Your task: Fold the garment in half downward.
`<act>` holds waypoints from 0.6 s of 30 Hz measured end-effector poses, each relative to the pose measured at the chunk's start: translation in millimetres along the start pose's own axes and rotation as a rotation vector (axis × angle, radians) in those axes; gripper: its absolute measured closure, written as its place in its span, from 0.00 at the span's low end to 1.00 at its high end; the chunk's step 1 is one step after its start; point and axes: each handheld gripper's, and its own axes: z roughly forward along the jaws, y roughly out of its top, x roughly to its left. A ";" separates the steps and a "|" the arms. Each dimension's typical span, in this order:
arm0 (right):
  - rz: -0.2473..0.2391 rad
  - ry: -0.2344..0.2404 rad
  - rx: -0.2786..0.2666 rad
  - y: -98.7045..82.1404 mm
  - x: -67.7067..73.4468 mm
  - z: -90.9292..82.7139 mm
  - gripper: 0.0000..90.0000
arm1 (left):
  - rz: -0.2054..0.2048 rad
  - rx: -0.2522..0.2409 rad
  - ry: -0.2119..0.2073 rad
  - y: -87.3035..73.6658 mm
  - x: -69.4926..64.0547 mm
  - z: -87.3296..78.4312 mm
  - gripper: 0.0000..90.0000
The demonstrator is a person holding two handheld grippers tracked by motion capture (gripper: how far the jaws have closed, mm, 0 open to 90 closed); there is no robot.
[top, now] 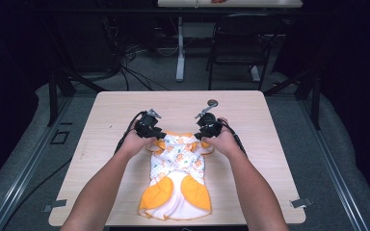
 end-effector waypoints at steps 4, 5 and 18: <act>-0.004 0.004 0.017 0.2 2.7 7.1 0.68 | 0.001 0.001 0.008 -3.4 -0.5 4.1 0.71; -0.011 0.000 0.022 -0.2 3.2 9.3 0.68 | 0.000 0.001 0.008 -4.1 -0.2 4.6 0.71; 0.015 0.024 0.061 -7.1 4.2 24.5 0.64 | -0.015 0.018 0.019 -17.0 5.2 10.1 0.65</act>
